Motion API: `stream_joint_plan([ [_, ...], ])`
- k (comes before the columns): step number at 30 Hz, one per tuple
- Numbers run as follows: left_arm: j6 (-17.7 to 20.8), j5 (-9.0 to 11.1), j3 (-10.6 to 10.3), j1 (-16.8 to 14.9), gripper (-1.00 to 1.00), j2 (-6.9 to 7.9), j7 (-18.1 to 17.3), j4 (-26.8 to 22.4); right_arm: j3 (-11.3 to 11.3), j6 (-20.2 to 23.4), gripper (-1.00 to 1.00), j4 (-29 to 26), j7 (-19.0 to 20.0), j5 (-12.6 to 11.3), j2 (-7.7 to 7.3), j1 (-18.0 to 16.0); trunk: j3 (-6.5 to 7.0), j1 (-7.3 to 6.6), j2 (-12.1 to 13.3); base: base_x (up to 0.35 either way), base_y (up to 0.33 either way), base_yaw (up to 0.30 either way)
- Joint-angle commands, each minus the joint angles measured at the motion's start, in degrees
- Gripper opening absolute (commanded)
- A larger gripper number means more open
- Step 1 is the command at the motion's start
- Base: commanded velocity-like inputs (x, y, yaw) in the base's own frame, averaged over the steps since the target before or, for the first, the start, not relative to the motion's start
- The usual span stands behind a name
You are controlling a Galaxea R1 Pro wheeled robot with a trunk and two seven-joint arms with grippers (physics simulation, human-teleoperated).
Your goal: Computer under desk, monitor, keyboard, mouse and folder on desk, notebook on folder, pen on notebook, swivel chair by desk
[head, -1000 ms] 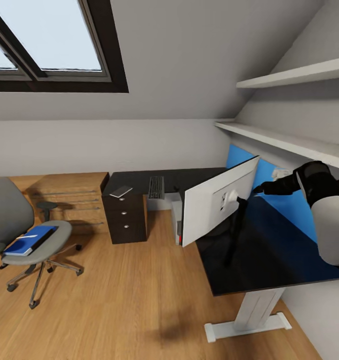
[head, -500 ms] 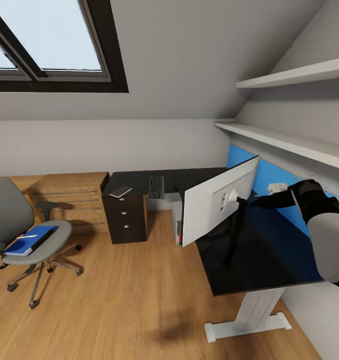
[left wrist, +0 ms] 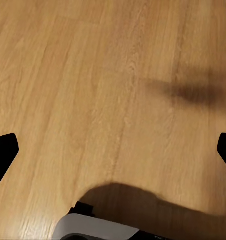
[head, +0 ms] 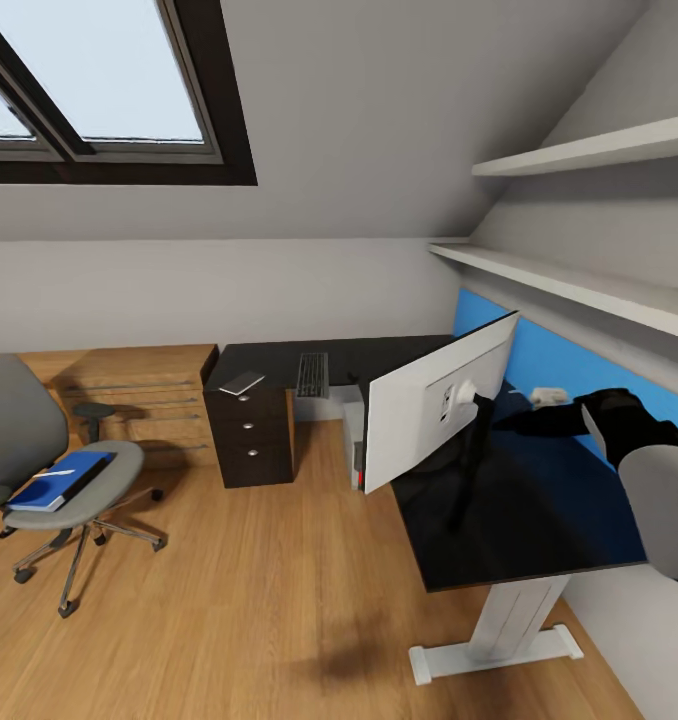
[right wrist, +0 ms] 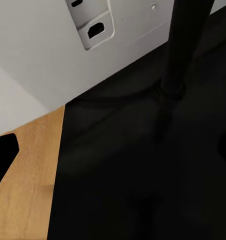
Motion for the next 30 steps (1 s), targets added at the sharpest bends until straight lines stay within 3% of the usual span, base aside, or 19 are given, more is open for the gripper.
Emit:
stream_joint_plan([
  [1,-0.08,0.23,0.07,0.01,1.00,-0.05,-0.03,-0.01,-0.49,0.16,1.00,0.16,0.43,0.23,-0.15,0.09,-0.10,0.03,-0.10,0.000,0.000,0.000],
  [8,-0.21,0.22,0.03,0.01,1.00,-0.03,-0.03,0.13,-0.49,-0.08,1.00,1.32,0.42,-0.45,-0.82,0.59,-0.10,0.03,-0.10,0.000,0.000,0.000],
  [10,-0.23,0.22,0.03,0.01,1.00,-0.02,-0.01,0.16,-0.49,-0.56,1.00,1.61,0.43,-1.96,-0.90,1.07,-0.10,0.03,-0.10,0.000,0.000,0.000],
  [17,-0.25,0.22,0.03,0.01,1.00,-0.03,-0.02,0.19,-0.49,-2.45,1.00,1.69,-0.29,-3.49,-1.22,2.94,-0.10,0.03,-0.10,0.000,0.000,0.000],
  [21,-0.29,0.16,0.03,0.01,1.00,-0.07,-0.01,0.17,-0.49,-5.91,1.00,1.77,-3.34,-4.07,-1.28,4.27,-0.10,0.03,-0.10,0.000,0.000,0.000],
  [30,-0.25,0.20,0.03,0.01,1.00,-0.10,0.02,0.19,-0.49,-15.85,1.00,7.50,-6.62,-8.50,-2.30,4.93,-0.10,0.03,-0.10,0.000,0.000,0.000],
])
